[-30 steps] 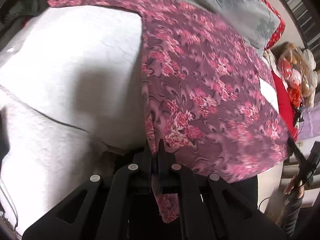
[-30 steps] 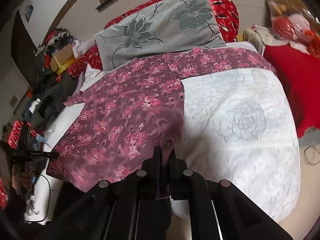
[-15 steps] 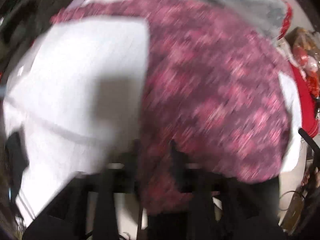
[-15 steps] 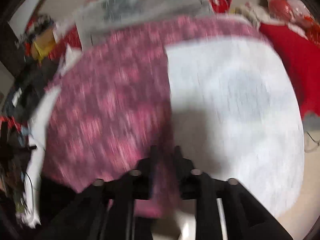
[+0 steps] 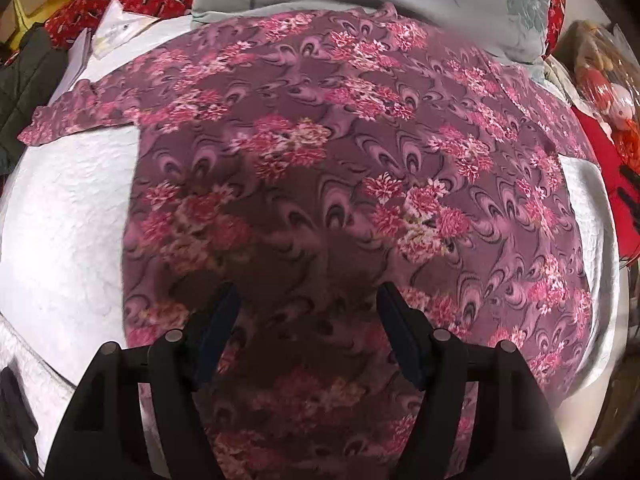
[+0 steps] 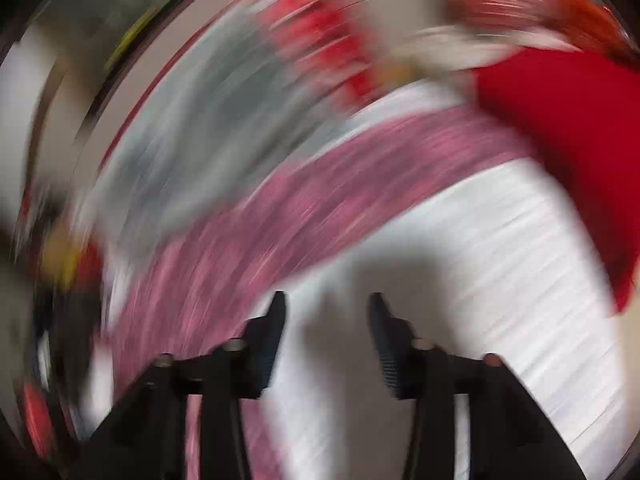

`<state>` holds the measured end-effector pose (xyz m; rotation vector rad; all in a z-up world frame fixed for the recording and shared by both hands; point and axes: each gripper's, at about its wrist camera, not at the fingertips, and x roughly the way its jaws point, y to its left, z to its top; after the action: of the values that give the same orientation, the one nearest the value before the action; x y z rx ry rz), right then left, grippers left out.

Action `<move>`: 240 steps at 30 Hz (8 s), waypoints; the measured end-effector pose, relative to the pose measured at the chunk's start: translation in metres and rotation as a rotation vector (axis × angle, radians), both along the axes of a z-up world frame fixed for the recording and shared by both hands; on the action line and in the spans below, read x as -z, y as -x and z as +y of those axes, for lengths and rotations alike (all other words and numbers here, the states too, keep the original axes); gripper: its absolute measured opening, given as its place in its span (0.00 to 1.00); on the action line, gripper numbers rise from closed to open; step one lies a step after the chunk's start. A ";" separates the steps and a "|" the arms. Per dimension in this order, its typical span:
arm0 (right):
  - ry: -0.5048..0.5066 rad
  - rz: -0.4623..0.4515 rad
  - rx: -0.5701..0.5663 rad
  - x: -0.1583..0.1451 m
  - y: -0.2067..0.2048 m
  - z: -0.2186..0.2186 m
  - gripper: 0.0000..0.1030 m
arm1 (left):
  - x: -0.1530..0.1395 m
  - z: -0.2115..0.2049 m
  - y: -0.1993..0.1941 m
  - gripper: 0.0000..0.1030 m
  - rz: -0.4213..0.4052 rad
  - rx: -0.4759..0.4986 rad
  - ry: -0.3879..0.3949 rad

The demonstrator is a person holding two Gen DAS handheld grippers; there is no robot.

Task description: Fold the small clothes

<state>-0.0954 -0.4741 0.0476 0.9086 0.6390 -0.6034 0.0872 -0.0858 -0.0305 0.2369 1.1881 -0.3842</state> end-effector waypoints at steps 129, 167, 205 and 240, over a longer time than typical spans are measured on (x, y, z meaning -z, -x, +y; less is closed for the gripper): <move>0.186 -0.030 -0.712 0.070 -0.330 0.345 0.26 | 0.009 0.343 -0.330 0.63 0.168 -0.850 0.355; 0.197 0.072 -0.437 0.062 -0.218 0.196 0.41 | -0.120 0.057 -0.222 0.03 0.022 -0.316 0.396; 0.376 0.090 -0.849 0.029 -0.350 0.342 0.10 | -0.005 0.143 -0.160 0.69 0.305 -0.465 0.703; 0.500 0.120 -0.550 0.016 -0.277 0.264 0.74 | -0.008 0.106 -0.172 0.69 0.317 -0.449 0.613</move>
<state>0.1816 -0.2103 0.0317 0.2085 0.7626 -0.2959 0.2593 0.0201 -0.0222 -0.6334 1.3312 -0.3778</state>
